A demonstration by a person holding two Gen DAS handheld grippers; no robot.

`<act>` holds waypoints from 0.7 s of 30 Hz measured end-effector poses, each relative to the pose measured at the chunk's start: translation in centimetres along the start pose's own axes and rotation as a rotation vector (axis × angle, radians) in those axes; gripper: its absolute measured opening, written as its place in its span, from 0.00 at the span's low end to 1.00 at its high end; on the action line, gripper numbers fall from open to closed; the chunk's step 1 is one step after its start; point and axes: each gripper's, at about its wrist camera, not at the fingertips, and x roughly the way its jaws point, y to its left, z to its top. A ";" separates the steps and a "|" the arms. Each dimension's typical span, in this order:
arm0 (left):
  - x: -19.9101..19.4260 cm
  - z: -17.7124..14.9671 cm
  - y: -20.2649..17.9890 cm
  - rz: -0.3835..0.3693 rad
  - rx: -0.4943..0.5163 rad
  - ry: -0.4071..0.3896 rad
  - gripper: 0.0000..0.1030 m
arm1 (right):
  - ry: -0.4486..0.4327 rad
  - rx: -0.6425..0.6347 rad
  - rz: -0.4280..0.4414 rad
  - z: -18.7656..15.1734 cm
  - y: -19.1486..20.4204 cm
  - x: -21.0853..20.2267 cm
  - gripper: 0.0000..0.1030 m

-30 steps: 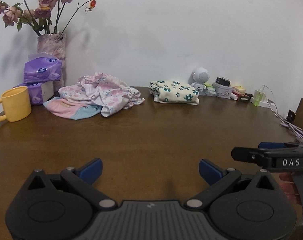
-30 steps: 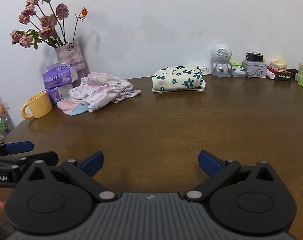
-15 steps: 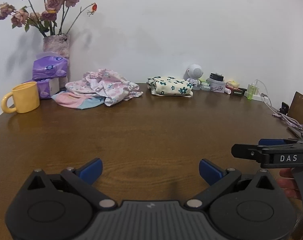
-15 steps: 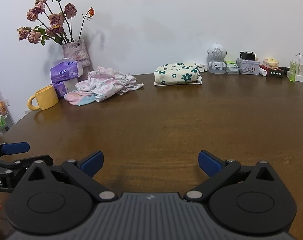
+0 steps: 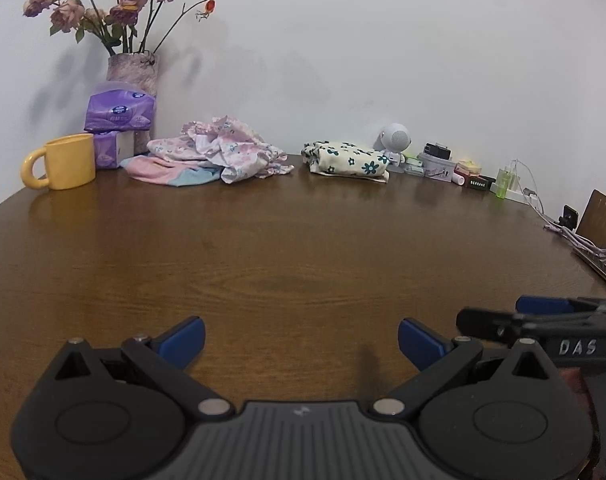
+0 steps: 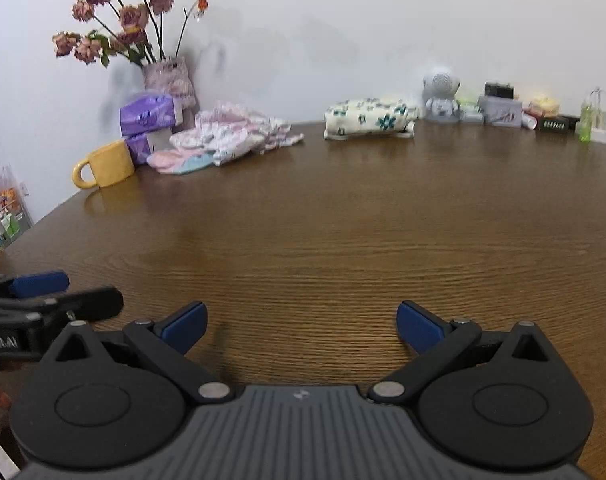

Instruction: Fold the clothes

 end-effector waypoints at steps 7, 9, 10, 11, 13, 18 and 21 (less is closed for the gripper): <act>-0.3 -0.6 -0.1 0.016 0.009 -0.036 1.00 | -0.038 0.010 0.010 -0.7 0.3 -0.7 1.00; -0.4 -0.7 -0.3 0.021 0.018 -0.049 1.00 | -0.050 0.007 0.005 -0.8 0.4 -0.8 1.00; -0.5 -0.8 -0.3 0.023 0.023 -0.055 1.00 | -0.053 0.006 0.004 -0.9 0.4 -0.8 1.00; -0.5 -0.8 -0.4 0.023 0.025 -0.060 1.00 | -0.057 0.004 0.001 -1.0 0.4 -0.8 1.00; -0.6 -0.9 -0.5 0.021 0.029 -0.067 1.00 | -0.070 0.002 -0.009 -1.1 0.4 -0.9 1.00; -0.6 -1.1 -0.8 0.031 0.047 -0.071 1.00 | -0.081 -0.014 -0.009 -1.3 0.7 -0.9 1.00; -0.5 -1.0 -1.0 0.034 0.053 -0.062 1.00 | -0.076 0.000 0.001 -1.3 0.5 -0.9 1.00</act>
